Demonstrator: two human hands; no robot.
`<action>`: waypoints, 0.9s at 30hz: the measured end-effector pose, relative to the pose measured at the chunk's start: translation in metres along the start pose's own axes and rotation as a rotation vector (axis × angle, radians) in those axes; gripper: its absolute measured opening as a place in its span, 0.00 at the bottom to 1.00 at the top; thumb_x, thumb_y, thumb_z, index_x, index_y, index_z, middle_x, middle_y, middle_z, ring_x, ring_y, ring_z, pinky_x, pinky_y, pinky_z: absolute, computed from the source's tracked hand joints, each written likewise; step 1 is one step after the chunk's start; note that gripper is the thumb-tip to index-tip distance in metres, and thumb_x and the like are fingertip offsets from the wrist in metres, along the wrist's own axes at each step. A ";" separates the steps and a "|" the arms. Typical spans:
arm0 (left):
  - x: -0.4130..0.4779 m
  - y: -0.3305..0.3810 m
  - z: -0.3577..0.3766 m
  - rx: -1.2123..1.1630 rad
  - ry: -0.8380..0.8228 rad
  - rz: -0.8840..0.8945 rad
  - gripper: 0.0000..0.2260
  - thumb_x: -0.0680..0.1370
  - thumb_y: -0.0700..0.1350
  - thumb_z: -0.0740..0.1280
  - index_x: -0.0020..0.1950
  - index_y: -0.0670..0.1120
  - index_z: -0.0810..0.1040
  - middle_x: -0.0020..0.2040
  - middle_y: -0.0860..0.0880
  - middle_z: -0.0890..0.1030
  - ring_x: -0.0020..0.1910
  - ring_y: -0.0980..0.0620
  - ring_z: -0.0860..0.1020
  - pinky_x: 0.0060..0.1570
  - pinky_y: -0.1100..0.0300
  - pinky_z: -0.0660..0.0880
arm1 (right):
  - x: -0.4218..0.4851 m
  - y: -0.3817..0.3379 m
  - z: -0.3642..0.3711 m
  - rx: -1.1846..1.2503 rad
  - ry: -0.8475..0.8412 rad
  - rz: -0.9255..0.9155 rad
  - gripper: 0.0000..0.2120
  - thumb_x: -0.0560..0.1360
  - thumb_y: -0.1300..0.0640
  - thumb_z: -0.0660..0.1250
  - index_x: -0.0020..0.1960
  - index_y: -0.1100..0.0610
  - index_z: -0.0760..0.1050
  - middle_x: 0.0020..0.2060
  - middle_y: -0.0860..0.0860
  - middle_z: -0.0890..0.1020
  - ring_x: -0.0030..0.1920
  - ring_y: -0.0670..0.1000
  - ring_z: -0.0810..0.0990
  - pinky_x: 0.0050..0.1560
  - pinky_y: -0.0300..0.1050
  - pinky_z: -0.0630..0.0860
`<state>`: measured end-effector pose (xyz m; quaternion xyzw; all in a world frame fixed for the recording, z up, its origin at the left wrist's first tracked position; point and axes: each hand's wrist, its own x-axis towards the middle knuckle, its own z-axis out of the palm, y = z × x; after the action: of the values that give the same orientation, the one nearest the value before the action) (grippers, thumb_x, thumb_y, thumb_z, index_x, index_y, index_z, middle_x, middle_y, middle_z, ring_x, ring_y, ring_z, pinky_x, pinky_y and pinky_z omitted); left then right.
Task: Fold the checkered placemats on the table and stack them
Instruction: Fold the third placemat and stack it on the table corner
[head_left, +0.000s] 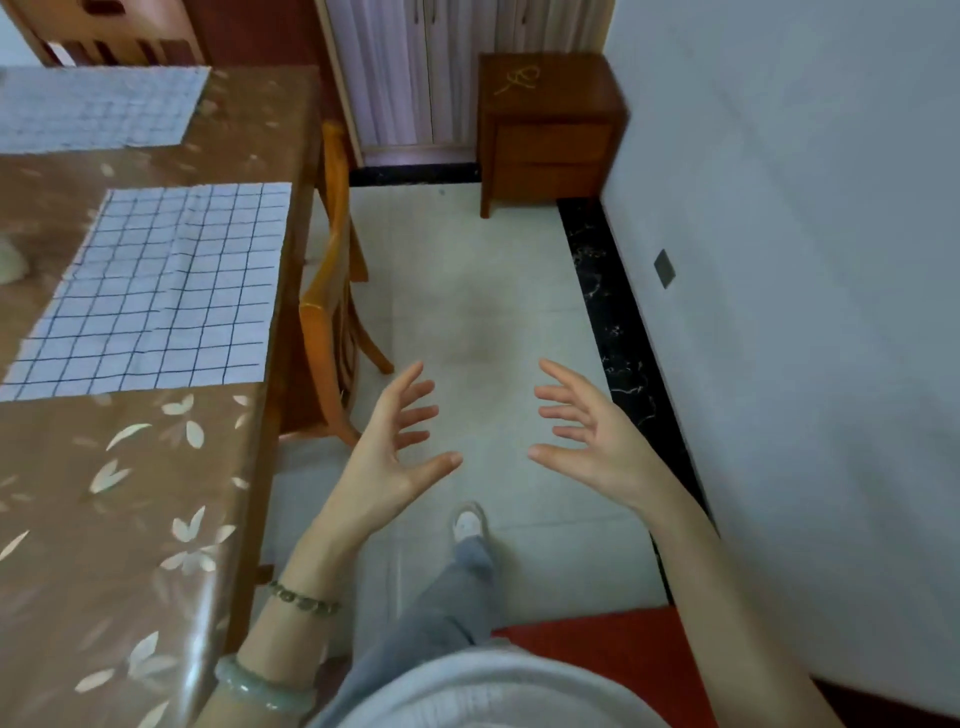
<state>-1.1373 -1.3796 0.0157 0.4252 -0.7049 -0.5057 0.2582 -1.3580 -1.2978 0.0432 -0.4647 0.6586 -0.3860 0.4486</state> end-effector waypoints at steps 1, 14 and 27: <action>0.021 0.000 -0.005 0.002 0.015 -0.004 0.43 0.69 0.42 0.77 0.76 0.58 0.56 0.66 0.60 0.68 0.61 0.67 0.72 0.56 0.72 0.72 | 0.023 -0.005 -0.005 -0.005 -0.013 -0.003 0.39 0.68 0.61 0.75 0.73 0.45 0.61 0.62 0.45 0.74 0.61 0.41 0.74 0.64 0.45 0.72; 0.209 0.020 -0.079 -0.003 0.182 -0.031 0.43 0.70 0.43 0.76 0.77 0.56 0.55 0.71 0.53 0.68 0.65 0.59 0.72 0.64 0.58 0.72 | 0.267 -0.076 -0.032 -0.052 -0.209 -0.091 0.40 0.68 0.60 0.76 0.71 0.41 0.60 0.62 0.45 0.73 0.62 0.42 0.74 0.64 0.44 0.71; 0.337 -0.007 -0.162 -0.083 0.655 -0.215 0.41 0.67 0.55 0.74 0.75 0.60 0.56 0.70 0.57 0.69 0.67 0.58 0.71 0.66 0.52 0.71 | 0.519 -0.164 0.010 -0.153 -0.689 -0.281 0.40 0.67 0.60 0.76 0.70 0.38 0.60 0.64 0.45 0.73 0.62 0.41 0.74 0.63 0.38 0.72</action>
<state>-1.1763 -1.7501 0.0443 0.6260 -0.5143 -0.3950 0.4332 -1.3908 -1.8401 0.0719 -0.6852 0.4259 -0.2143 0.5506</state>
